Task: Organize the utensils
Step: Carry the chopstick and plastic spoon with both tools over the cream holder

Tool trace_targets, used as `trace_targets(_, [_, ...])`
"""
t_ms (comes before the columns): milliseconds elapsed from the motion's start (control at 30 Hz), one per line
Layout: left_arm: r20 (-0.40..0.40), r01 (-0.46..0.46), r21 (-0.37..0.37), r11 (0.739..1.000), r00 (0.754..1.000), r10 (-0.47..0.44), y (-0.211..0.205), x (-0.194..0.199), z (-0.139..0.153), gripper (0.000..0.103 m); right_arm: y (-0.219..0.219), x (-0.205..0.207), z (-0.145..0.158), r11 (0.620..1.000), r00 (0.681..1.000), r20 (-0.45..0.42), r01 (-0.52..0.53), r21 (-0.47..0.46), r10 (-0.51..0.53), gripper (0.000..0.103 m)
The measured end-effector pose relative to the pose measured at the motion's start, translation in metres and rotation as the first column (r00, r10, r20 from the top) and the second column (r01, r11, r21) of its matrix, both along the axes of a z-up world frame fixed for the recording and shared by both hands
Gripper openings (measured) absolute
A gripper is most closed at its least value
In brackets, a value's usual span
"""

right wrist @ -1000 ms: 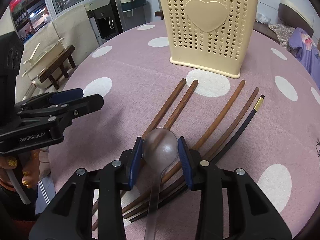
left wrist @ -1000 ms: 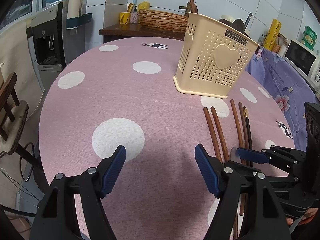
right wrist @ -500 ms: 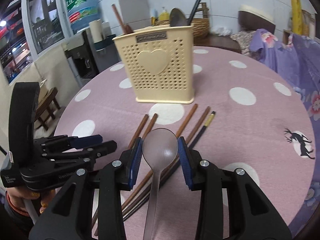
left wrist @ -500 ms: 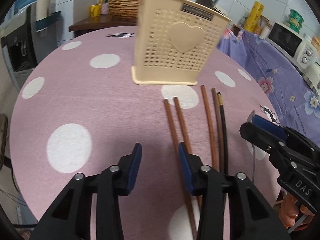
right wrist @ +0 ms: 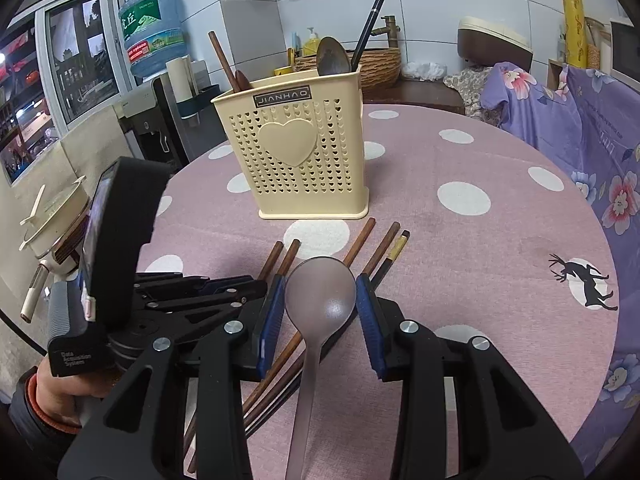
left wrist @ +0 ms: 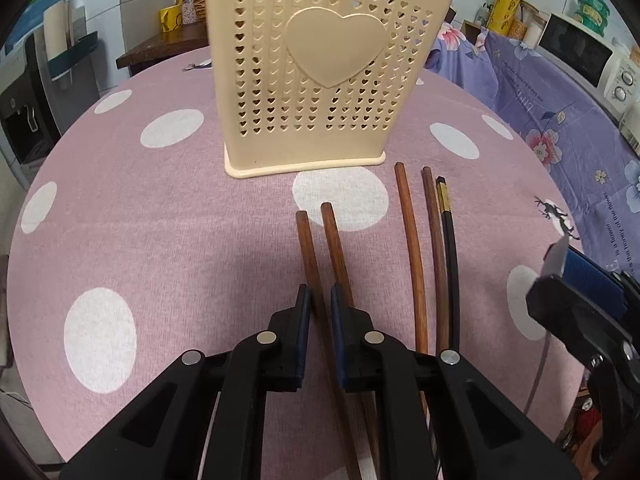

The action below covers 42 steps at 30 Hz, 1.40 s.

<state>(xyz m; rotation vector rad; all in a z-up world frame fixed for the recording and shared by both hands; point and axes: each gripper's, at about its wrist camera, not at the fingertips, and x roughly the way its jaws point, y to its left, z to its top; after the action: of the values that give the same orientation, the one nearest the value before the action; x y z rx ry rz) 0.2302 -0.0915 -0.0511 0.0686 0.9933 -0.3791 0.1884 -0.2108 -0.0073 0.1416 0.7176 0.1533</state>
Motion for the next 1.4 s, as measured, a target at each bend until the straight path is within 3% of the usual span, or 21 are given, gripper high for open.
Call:
trace_targets(433, [0.057,-0.028,0.075,0.997,0.998,0.024,-0.016,0.018,0.000,0.009,-0.012,-0.002,0.001,0.998,0.998,0.006,0.060,0.006,-0.060,0.037])
trace_targets(633, [0.063,-0.047,0.008,0.999,0.997,0.046,-0.003,0.016,0.011,0.008,-0.017,-0.002,0.005,0.998,0.998,0.006,0.062,0.033,-0.062,0.037])
trace_targets(1033, [0.259,-0.077,-0.184,0.980,0.958,0.124,0.045,-0.015,0.104,0.008,-0.028,-0.011,0.043,0.994,0.998,0.050,0.031,0.105,-0.036,0.037])
trace_targets(1233, [0.354,-0.087,-0.218,0.972,0.921,0.161,0.057,-0.029,0.133,0.007,-0.023,-0.013,0.060,0.995,0.998,0.068,0.004,0.097,-0.010,0.037])
trace_targets(1400, [0.354,-0.090,-0.232,0.968,0.919,0.170,0.060,-0.026,0.136,0.007,-0.017,-0.009,0.067,0.997,0.997,0.074,-0.010,0.076,0.004,0.037])
